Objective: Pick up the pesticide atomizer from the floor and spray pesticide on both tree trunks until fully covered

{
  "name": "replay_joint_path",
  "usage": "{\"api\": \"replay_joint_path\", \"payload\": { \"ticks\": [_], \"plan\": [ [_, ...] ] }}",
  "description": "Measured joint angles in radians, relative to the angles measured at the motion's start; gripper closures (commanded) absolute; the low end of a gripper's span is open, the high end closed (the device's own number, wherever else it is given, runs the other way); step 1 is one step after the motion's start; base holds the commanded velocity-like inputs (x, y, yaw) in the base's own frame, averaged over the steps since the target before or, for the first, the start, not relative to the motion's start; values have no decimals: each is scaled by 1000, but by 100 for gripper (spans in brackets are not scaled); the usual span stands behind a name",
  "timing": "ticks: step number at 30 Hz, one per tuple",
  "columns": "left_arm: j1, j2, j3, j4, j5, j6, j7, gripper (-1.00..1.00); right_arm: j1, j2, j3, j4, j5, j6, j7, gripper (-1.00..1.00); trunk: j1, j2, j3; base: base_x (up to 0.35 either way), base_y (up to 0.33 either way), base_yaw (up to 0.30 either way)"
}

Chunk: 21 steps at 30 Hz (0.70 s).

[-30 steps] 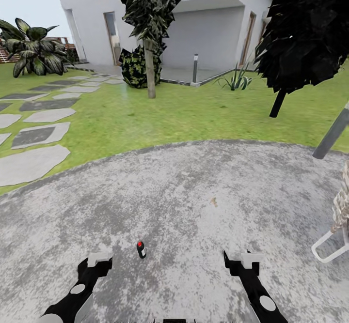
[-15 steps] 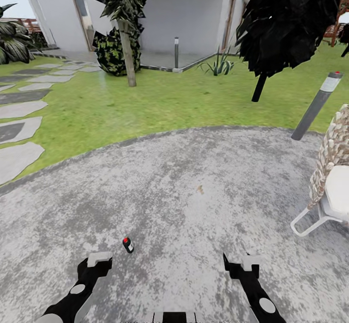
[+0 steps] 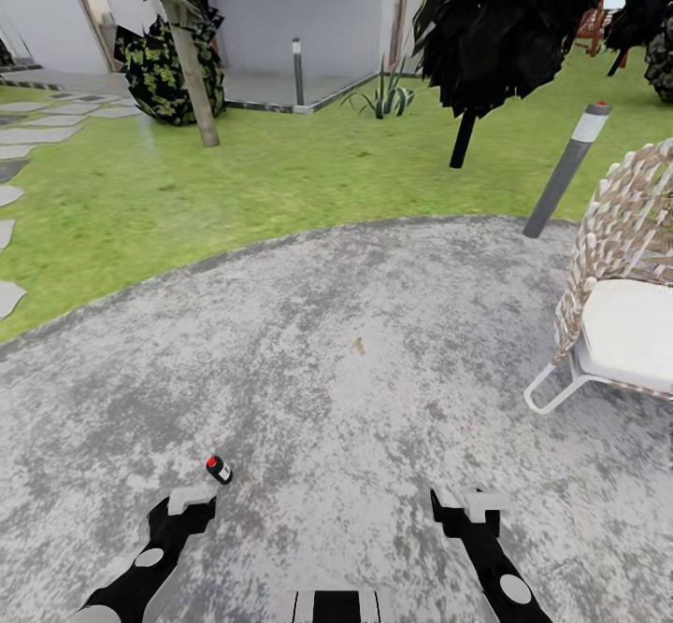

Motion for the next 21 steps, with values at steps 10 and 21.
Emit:
{"api": "replay_joint_path", "payload": {
  "ticks": [10, 21],
  "plan": [
    [0, 0, -2, 0, -2, -3, -1, -100, 0, 2, 0, -2, 0, 0, 0, -100, 0, 0, -3, 20, 16, -136],
    [23, -6, -4, -35, -3, 9, -5, -100, -2, 13, 6, -38, 1, 23, 0, -100, 0, 0, -3, 65, 60, -2]
  ]
}}
